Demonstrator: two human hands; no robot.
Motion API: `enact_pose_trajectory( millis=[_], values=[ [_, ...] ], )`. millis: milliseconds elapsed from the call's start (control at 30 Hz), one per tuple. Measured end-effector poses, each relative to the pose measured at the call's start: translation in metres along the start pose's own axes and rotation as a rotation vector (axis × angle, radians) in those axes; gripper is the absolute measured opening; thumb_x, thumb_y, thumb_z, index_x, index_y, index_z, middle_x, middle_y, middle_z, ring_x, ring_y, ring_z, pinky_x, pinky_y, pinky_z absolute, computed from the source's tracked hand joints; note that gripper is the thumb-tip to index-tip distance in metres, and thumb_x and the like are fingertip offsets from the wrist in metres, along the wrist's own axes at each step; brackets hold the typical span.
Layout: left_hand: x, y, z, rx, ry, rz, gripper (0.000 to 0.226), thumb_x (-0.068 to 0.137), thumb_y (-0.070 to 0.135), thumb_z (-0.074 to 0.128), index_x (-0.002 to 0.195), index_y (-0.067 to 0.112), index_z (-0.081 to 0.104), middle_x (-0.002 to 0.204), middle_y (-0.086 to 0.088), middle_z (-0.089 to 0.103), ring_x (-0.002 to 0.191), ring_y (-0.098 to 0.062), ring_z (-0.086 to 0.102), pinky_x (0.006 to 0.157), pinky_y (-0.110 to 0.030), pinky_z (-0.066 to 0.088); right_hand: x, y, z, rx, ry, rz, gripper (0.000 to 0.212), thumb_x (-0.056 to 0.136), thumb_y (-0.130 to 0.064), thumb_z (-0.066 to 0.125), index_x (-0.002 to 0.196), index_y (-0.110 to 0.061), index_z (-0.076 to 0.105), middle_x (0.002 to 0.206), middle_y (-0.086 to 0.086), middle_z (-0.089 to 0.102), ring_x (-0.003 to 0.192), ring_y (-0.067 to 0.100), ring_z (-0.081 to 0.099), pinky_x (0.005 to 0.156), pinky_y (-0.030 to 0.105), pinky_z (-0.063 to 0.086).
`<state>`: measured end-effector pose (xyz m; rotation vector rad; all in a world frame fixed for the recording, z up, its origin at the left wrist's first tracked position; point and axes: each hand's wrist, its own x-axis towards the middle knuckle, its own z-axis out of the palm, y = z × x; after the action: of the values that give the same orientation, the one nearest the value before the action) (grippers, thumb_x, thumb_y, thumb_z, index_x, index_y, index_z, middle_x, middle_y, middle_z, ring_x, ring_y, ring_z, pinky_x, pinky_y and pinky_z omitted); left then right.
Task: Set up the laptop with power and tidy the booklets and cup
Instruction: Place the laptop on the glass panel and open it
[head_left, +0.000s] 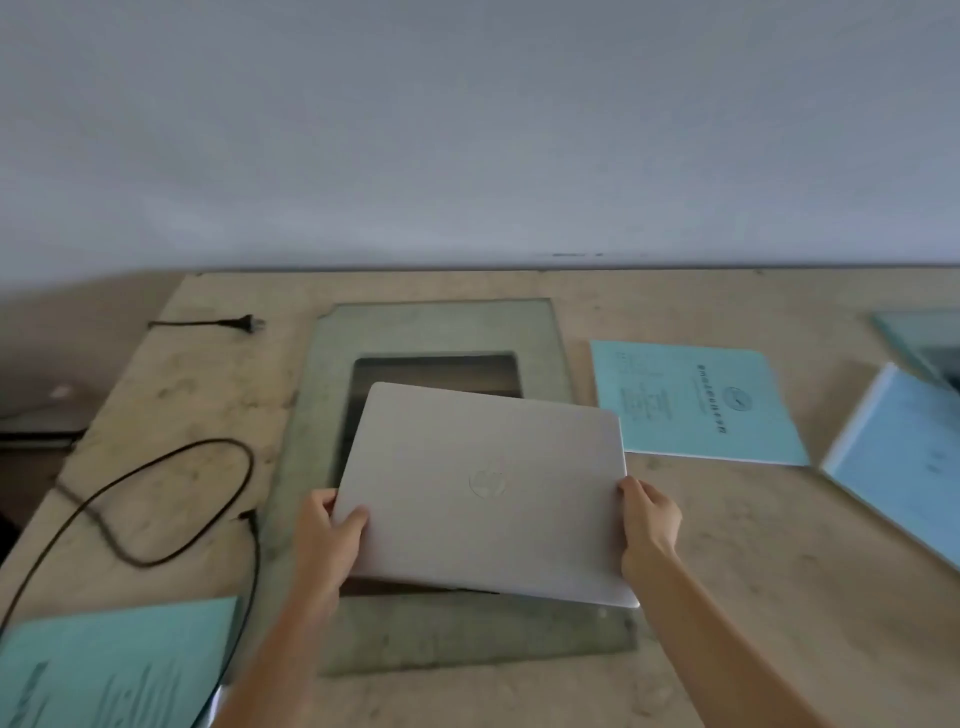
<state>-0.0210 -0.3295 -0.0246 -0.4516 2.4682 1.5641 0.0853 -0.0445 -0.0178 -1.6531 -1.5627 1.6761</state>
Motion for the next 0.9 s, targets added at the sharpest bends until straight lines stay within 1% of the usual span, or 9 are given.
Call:
enact_pose_trajectory(
  millis=[67,200,400,467,600,733,800,833,900],
  values=[
    [0.001,-0.017,-0.017,-0.016,0.061,-0.004,0.029,0.081,-0.003,0.063,0.108,-0.004,0.051,0.107,-0.021,0.059,0.096,-0.03,0.056,0.081,-0.037,0.043,-0.006,0.008,0.021,-0.053,-0.046,-0.014,0.018,0.078,-0.017,0.051,0.072,-0.011,0.067,0.066,0.003,0.056,0.058,0.019,0.043,0.056,0.027,0.036],
    [0.006,-0.04,-0.038,-0.027,0.098,-0.022,0.024,0.082,-0.001,0.062,0.097,0.009,0.046,0.094,-0.007,0.052,0.079,-0.02,0.05,0.062,-0.028,0.038,-0.015,0.024,0.049,-0.115,-0.056,-0.046,0.019,0.079,-0.017,0.051,0.068,-0.013,0.066,0.068,0.002,0.061,0.061,0.02,0.049,0.062,0.03,0.04],
    [0.016,-0.052,-0.036,-0.027,0.091,-0.072,0.021,0.084,0.001,0.059,0.096,0.01,0.044,0.089,-0.001,0.049,0.082,-0.019,0.048,0.058,-0.023,0.035,-0.014,0.025,0.065,-0.198,-0.029,-0.113,0.023,0.08,-0.017,0.045,0.068,-0.013,0.063,0.065,0.002,0.059,0.06,0.021,0.048,0.058,0.028,0.038],
    [0.017,-0.054,-0.031,-0.014,0.078,-0.096,0.019,0.084,0.003,0.059,0.096,0.01,0.045,0.098,-0.009,0.051,0.086,-0.023,0.051,0.065,-0.028,0.041,-0.012,0.021,0.068,-0.228,-0.024,-0.135,0.024,0.081,-0.017,0.044,0.072,-0.015,0.066,0.068,0.0,0.061,0.063,0.021,0.052,0.064,0.031,0.042],
    [0.017,-0.057,-0.025,0.008,0.068,-0.123,0.025,0.085,0.007,0.059,0.107,0.004,0.05,0.114,-0.019,0.052,0.103,-0.034,0.053,0.09,-0.046,0.048,-0.009,0.019,0.069,-0.28,-0.022,-0.188,0.022,0.081,-0.015,0.044,0.073,-0.014,0.065,0.069,0.001,0.062,0.071,0.027,0.055,0.072,0.037,0.047],
    [0.018,-0.056,-0.024,0.042,0.073,-0.105,0.029,0.085,0.007,0.06,0.112,0.001,0.051,0.116,-0.021,0.053,0.103,-0.034,0.054,0.091,-0.047,0.047,-0.01,0.022,0.069,-0.275,-0.042,-0.219,0.023,0.083,-0.012,0.044,0.073,-0.016,0.064,0.066,-0.003,0.06,0.068,0.024,0.055,0.07,0.035,0.048],
    [0.018,-0.056,-0.026,0.071,0.084,-0.091,0.031,0.085,0.006,0.06,0.113,0.001,0.051,0.116,-0.021,0.054,0.102,-0.033,0.053,0.09,-0.047,0.047,-0.013,0.024,0.068,-0.283,-0.075,-0.244,0.022,0.083,-0.01,0.043,0.076,-0.01,0.064,0.065,0.001,0.06,0.064,0.024,0.052,0.064,0.031,0.044],
    [0.018,-0.056,-0.027,0.081,0.089,-0.082,0.03,0.085,0.006,0.061,0.113,0.001,0.051,0.115,-0.022,0.054,0.101,-0.032,0.053,0.089,-0.045,0.047,-0.015,0.026,0.068,-0.299,-0.095,-0.261,0.022,0.083,-0.009,0.043,0.076,-0.009,0.063,0.068,0.006,0.06,0.065,0.027,0.051,0.062,0.03,0.042],
    [0.019,-0.056,-0.029,0.097,0.079,-0.07,0.031,0.084,0.006,0.062,0.113,0.002,0.05,0.114,-0.02,0.056,0.097,-0.028,0.053,0.086,-0.043,0.046,-0.018,0.029,0.068,-0.331,-0.127,-0.274,0.021,0.084,-0.006,0.044,0.078,-0.01,0.063,0.084,0.012,0.057,0.074,0.03,0.051,0.069,0.03,0.041]
  ],
)
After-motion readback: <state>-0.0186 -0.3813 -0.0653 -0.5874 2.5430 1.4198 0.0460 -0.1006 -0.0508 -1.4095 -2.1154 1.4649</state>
